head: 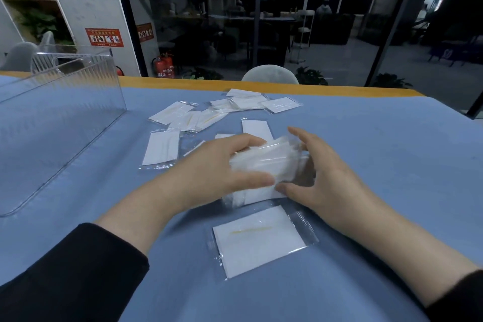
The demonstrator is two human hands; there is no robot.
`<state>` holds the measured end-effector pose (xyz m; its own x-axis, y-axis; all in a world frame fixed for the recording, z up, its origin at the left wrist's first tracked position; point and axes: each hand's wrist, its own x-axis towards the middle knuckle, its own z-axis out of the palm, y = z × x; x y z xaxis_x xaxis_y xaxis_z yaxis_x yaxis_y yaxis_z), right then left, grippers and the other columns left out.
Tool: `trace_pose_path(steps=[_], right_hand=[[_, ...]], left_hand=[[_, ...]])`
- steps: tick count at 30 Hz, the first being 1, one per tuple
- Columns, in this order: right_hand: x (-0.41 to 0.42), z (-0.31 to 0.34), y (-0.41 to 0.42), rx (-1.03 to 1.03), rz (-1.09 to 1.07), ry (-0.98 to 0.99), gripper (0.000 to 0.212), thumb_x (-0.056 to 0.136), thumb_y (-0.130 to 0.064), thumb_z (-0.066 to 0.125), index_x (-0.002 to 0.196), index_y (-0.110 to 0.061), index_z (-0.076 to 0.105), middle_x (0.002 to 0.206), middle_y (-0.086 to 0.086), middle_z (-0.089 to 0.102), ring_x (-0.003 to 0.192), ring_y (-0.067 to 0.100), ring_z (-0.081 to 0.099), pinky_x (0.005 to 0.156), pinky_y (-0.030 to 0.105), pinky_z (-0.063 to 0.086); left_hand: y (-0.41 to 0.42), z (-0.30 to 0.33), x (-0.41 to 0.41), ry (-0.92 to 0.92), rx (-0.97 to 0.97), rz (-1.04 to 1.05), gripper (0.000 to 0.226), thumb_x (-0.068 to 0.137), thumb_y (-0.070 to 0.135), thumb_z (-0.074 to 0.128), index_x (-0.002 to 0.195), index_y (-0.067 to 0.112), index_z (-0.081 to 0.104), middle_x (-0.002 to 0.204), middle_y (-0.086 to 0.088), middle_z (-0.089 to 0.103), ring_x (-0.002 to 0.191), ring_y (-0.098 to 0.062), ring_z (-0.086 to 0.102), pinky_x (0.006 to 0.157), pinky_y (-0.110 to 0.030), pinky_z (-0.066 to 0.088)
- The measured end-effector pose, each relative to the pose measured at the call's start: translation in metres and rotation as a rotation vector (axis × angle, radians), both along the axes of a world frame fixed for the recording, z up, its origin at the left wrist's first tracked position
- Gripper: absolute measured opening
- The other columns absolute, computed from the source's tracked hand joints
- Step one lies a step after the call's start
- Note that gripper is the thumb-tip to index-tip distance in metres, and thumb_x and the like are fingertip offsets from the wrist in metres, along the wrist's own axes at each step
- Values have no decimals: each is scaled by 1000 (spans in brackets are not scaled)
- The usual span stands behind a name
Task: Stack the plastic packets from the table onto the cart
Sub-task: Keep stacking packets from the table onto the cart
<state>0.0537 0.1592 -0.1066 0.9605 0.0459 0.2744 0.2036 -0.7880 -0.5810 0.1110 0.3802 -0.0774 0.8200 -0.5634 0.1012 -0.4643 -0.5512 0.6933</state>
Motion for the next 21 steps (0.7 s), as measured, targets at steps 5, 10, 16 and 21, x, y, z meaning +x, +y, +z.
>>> trace_pose_path(steps=[5, 10, 16, 21], right_hand=[[1, 7, -2, -22, -52, -72, 84, 82, -61, 65, 153, -46, 23, 134, -23, 37, 111, -9, 39, 95, 20, 35], [-13, 35, -15, -59, -2, -264, 37, 74, -69, 58, 80, -33, 61, 79, -12, 57, 72, 7, 54, 63, 18, 41], [-18, 24, -11, -293, 123, 385, 50, 69, -73, 70, 109, -45, 59, 102, -26, 56, 93, -11, 52, 79, 16, 45], [-13, 28, -4, -267, 110, 476, 44, 73, -67, 75, 105, -42, 56, 105, -23, 54, 92, -2, 56, 85, 26, 51]], left_hand=[[-3, -2, -2, -35, 73, 40, 43, 84, 32, 78, 119, 50, 62, 103, 21, 68, 89, 3, 61, 82, -16, 46], [12, 2, 11, -69, 23, 156, 42, 80, 32, 80, 114, 48, 62, 110, 13, 70, 99, -12, 66, 96, -35, 51], [19, 5, 12, -85, 200, 164, 38, 83, 30, 76, 115, 46, 61, 104, 17, 68, 96, -7, 62, 87, -22, 47], [18, 7, 11, -35, 214, 206, 38, 86, 31, 70, 116, 48, 53, 102, 16, 65, 87, -10, 61, 81, -30, 50]])
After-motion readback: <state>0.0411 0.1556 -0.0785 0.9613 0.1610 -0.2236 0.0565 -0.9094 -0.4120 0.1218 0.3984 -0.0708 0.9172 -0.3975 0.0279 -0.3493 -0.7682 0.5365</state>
